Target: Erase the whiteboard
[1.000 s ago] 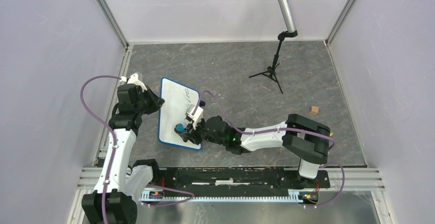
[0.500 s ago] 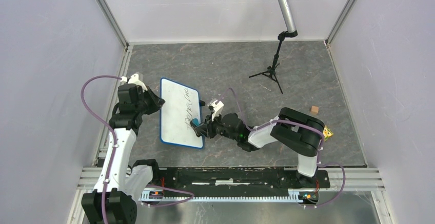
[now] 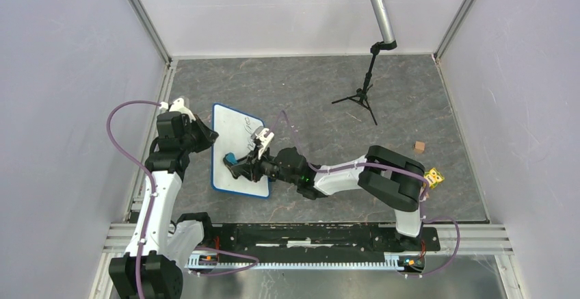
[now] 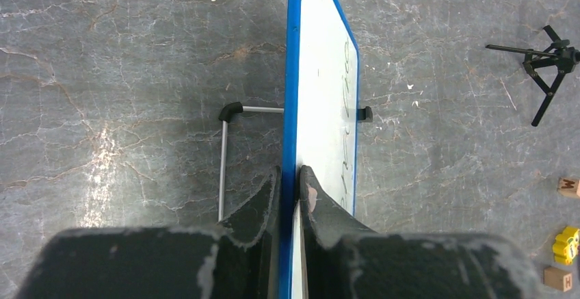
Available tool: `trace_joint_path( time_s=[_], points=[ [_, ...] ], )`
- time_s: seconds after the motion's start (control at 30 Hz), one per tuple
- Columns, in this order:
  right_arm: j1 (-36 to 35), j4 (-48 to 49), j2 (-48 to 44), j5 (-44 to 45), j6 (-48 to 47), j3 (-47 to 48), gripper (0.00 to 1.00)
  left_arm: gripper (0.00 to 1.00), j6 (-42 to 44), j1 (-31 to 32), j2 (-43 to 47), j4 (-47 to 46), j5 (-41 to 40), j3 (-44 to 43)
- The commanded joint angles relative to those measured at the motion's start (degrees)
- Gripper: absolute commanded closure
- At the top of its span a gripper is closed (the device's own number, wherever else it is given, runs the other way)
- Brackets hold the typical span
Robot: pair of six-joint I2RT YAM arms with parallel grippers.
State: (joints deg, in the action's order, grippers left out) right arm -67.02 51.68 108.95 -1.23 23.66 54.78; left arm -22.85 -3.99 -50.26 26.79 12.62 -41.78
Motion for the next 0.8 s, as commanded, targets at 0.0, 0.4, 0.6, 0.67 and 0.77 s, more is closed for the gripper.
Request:
trace_joint_path(
  time_s=[0.0, 0.4, 0.6, 0.67, 0.77],
  points=[
    [3.08, 6.73, 3.99, -1.12, 5.28, -7.10, 0.94, 0.98, 0.18, 0.76, -0.67, 2.40, 2.10, -0.02],
    [4.33, -0.99, 3.16, -0.18, 1.98, -3.87, 0.94, 0.98, 0.18, 0.78, -0.66, 2.39, 2.41, 0.04],
    [0.38, -3.37, 3.34, 0.60, -1.92, 5.73, 0.93, 0.98, 0.26, 0.76, -1.13, 2.31, 2.49, 0.02],
    [1.10, -3.16, 5.10, 0.53, -1.17, 7.58, 0.93, 0.98, 0.35, 0.75, -1.11, 2.31, 2.34, 0.01],
    [2.60, -0.83, 6.69, 0.07, 0.71, 5.26, 0.94, 0.98, 0.46, 0.80, -1.07, 2.31, 2.06, 0.11]
  ],
)
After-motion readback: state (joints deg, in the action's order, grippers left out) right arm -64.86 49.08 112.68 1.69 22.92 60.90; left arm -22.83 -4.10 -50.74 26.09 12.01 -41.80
